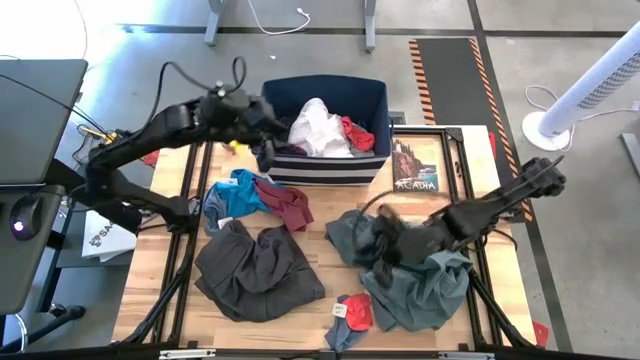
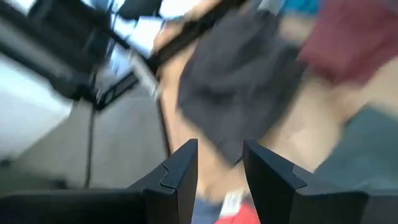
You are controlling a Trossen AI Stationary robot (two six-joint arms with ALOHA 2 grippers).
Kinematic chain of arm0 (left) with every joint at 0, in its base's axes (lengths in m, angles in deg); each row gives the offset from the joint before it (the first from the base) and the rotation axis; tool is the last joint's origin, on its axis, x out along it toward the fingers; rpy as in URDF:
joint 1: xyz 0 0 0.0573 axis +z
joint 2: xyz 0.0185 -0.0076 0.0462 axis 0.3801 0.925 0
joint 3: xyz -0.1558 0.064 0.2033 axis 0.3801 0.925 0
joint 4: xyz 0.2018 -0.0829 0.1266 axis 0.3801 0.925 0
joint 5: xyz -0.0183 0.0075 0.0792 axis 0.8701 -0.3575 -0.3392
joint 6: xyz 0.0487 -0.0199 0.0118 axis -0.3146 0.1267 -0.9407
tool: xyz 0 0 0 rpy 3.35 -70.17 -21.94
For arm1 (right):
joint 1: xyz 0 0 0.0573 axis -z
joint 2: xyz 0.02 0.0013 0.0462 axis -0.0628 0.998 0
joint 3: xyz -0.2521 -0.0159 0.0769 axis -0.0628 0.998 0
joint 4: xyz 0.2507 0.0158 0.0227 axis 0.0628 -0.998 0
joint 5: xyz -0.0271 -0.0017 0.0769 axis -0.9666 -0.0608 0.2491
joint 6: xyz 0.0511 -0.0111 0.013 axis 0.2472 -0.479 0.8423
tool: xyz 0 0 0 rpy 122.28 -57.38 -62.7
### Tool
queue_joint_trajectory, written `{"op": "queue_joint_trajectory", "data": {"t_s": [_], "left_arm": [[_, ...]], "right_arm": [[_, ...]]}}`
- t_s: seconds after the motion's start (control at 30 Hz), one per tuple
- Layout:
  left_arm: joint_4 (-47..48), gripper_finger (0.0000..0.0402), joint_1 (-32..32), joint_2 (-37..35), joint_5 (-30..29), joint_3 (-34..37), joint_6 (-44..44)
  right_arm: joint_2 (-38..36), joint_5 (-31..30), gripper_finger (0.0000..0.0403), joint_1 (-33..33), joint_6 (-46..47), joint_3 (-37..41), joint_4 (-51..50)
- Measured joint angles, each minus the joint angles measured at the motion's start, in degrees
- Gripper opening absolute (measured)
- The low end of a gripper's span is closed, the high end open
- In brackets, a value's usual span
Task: Sort clothes
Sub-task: Put the orange sock into the blue laundry bin
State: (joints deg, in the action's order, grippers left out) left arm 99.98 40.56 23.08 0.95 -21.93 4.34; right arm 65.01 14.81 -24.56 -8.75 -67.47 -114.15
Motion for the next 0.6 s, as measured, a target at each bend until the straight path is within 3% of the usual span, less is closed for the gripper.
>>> {"op": "queue_joint_trajectory", "data": {"t_s": [0.23, 0.43, 0.6], "left_arm": [[-10.2, 0.0227, -6.6, -10.4, 0.0, 18.1, 11.4], [-22.1, 0.0227, -15.5, -14.9, 0.1, 32.9, 22.0], [-26.8, 0.0227, -21.2, -15.6, 0.1, 39.6, 24.7]], "right_arm": [[10.7, 14.9, 0.0124, 0.7, 2.0, 0.1, 4.2], [13.7, 17.6, 0.0124, 3.3, 0.6, 0.0, 9.7], [17.6, 21.7, 0.0124, 3.8, 3.2, 0.0, 9.4]]}}
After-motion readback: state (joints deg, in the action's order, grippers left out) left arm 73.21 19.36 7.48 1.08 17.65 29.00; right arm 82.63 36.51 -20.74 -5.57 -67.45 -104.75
